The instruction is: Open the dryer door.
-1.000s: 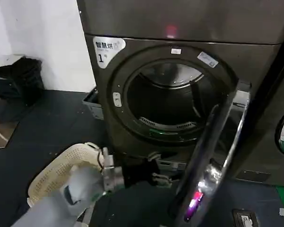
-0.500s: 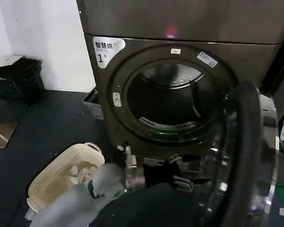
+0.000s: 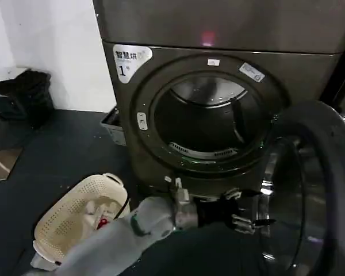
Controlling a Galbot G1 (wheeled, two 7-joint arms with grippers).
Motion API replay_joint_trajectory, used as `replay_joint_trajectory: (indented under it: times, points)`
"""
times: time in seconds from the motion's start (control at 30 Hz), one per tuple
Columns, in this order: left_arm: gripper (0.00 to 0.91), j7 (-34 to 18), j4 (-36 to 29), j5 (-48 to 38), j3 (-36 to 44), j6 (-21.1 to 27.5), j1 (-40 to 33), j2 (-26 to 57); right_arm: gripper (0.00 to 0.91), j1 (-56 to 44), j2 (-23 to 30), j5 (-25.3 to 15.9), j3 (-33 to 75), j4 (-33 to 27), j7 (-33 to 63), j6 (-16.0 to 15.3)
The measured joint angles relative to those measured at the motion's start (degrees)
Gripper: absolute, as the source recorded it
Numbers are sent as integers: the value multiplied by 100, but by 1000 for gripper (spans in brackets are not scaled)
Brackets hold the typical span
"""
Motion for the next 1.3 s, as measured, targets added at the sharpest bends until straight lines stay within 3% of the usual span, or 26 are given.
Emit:
replay_joint_trajectory:
  times: [0.13,0.37,0.77,1.3]
  points:
    - [907,-179,172,-44,196,3,-159,-156,907,-57,-76,-133,166,-79,30,159]
    - [907,-296,518,-27,438,-54,-425,-599,907,-133,-269,-131,490,-235,97,159]
    - [907,-459,1169,178,614,-172,-687,-1342,907,-120,-487,163,900,-611,428,-457]
    - [907,-672,1965,491,757,-380,-1012,-2142,907,-331,-640,182,1260,-697,423,-492]
